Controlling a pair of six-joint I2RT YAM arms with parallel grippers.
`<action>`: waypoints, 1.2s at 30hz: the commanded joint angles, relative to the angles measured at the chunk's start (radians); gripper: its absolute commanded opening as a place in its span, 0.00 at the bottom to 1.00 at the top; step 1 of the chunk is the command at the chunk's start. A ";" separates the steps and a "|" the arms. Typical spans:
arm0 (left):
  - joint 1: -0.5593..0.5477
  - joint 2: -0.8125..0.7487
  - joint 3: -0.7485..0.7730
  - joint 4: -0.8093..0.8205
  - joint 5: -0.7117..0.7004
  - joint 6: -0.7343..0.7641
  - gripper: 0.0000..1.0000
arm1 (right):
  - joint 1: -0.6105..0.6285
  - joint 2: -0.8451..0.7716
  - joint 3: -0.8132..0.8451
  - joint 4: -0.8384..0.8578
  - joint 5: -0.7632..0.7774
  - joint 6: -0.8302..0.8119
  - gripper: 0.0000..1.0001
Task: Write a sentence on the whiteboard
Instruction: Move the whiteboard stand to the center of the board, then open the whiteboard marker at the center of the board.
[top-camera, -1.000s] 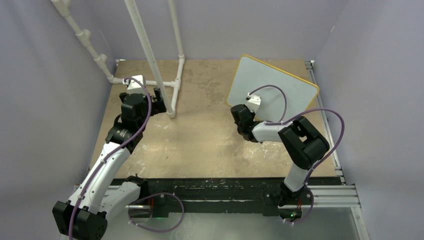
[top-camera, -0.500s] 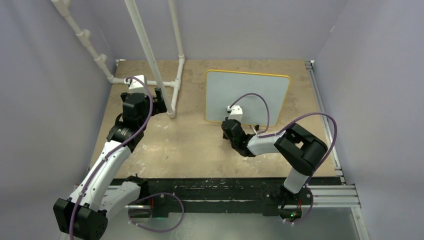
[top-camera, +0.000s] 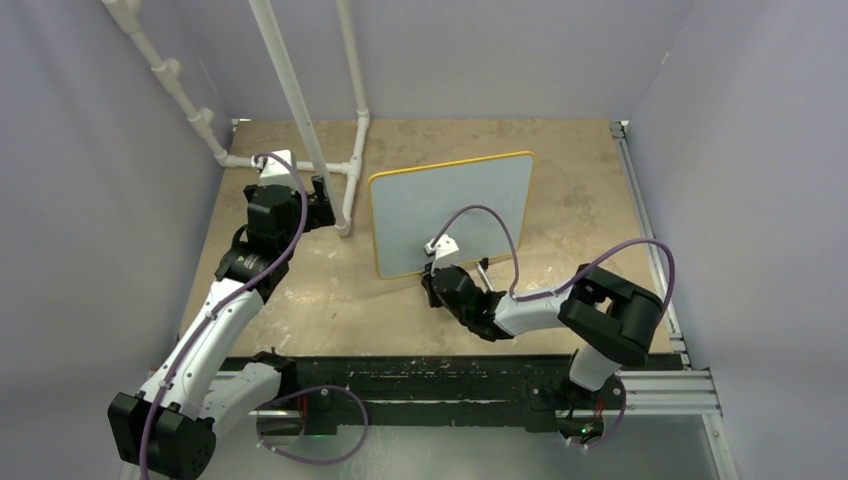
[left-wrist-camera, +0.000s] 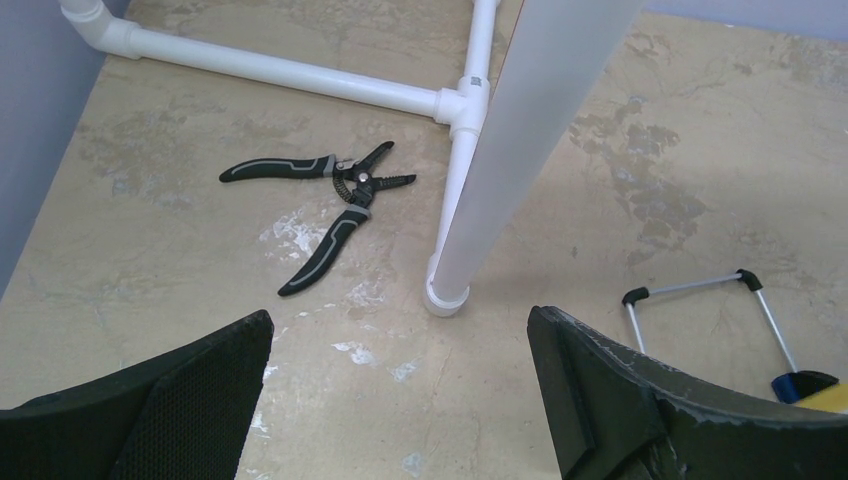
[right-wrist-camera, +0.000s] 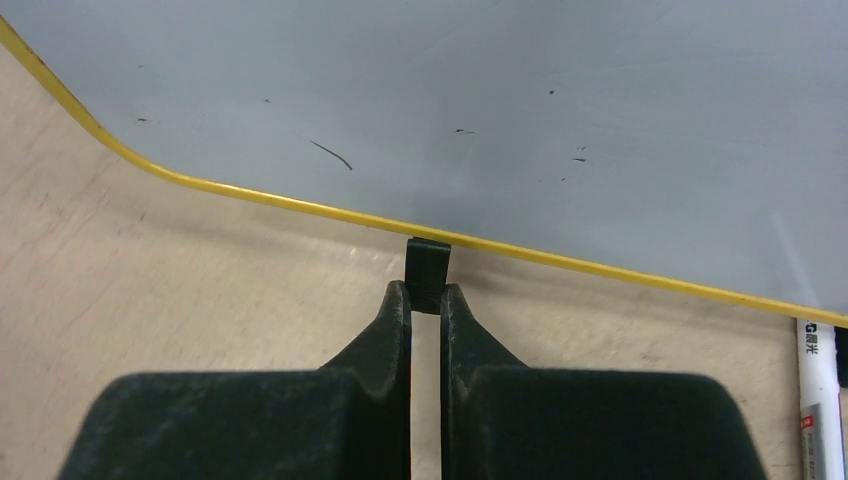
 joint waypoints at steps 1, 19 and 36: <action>0.004 0.001 -0.008 0.027 0.014 0.022 0.98 | 0.056 -0.029 0.004 0.117 -0.032 -0.073 0.00; 0.004 -0.070 -0.008 0.011 -0.093 0.009 0.98 | 0.168 -0.027 0.022 0.029 -0.050 -0.079 0.09; 0.004 -0.149 -0.022 0.026 -0.216 0.001 0.99 | 0.196 -0.315 -0.054 -0.215 -0.071 0.056 0.68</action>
